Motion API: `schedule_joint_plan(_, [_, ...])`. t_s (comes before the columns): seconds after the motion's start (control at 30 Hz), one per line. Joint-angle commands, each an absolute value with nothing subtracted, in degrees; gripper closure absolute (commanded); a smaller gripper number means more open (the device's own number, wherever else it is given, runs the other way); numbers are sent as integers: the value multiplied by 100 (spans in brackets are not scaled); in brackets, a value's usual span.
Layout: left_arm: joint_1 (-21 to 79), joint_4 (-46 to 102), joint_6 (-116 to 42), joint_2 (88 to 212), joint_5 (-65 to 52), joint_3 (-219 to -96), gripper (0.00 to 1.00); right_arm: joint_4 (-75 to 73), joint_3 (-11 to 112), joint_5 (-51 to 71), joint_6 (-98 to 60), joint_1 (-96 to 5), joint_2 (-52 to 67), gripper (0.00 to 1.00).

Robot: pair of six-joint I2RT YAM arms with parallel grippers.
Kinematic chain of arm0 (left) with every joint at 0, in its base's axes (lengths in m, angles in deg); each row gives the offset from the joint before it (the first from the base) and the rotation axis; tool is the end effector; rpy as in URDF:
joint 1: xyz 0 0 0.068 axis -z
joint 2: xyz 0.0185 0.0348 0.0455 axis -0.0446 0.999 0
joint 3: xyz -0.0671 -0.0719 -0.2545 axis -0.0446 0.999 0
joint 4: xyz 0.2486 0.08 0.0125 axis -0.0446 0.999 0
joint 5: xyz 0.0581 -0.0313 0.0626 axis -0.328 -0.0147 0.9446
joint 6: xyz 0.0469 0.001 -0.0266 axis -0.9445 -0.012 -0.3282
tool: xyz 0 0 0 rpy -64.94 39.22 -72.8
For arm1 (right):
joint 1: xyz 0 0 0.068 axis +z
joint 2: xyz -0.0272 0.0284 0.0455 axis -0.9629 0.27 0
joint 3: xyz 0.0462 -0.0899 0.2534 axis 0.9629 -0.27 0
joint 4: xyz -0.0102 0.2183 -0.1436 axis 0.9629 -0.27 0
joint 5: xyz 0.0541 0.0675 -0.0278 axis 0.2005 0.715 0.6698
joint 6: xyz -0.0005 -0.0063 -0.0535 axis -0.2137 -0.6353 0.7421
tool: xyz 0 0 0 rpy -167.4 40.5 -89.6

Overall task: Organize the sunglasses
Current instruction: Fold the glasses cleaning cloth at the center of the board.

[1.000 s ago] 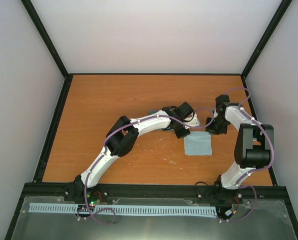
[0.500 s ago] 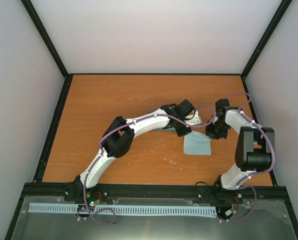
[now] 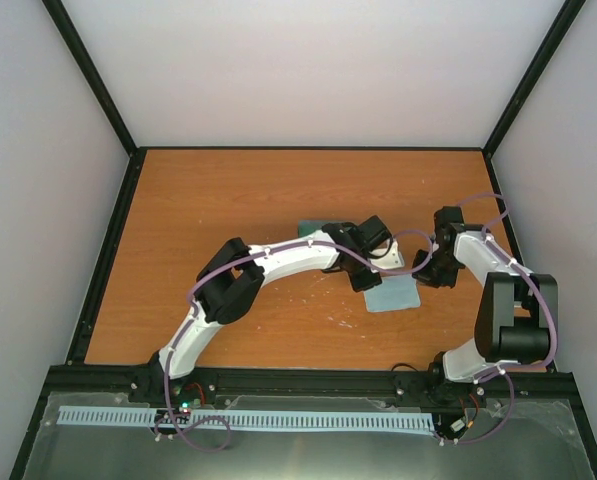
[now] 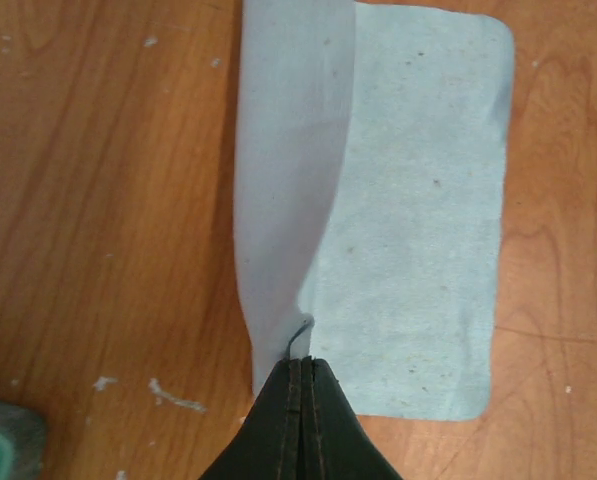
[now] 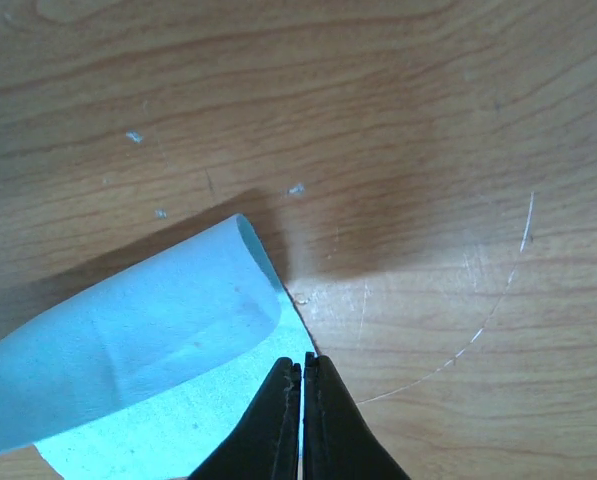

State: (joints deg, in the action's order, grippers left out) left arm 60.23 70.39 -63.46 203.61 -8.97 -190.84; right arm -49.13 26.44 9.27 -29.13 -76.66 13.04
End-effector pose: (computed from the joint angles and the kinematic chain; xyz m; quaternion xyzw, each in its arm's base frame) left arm 0.2525 -0.4113 0.1771 0.5909 0.7697 -0.1663 0.1755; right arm 0.2521 -0.0057 0.1769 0.1636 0.9829 0.0701 0.0465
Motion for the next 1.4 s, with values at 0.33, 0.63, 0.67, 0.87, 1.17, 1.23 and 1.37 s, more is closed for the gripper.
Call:
schedule_joint_plan(0.33, [6180,6912,-6328,20043,-698,-18945,99,-4970,3263,1233,-2801,-7828,1825,83])
schedule_joint_plan(0.63, [6173,6864,-6323,20077,-735,-18965,99,-5131,3249,1429,-2762,-7829,2288,87])
schedule_joint_plan(0.67, [6164,6859,-6325,20076,-733,-18973,99,-5153,3252,1400,-2751,-7829,2303,87])
schedule_joint_plan(0.87, [6127,6835,-6317,20091,-754,-18998,99,-5166,3310,1411,-2699,-7821,2447,86])
schedule_joint_plan(1.17, [6130,6815,-6308,20103,-751,-19024,99,-5138,3220,1475,-2654,-7820,2490,89])
schedule_joint_plan(1.23, [6127,6815,-6317,20106,-750,-19033,99,-5125,3194,1473,-2657,-7820,2472,90])
schedule_joint_plan(1.37, [6127,6815,-6309,20114,-759,-19035,99,-5062,3142,1540,-2674,-7820,2502,92])
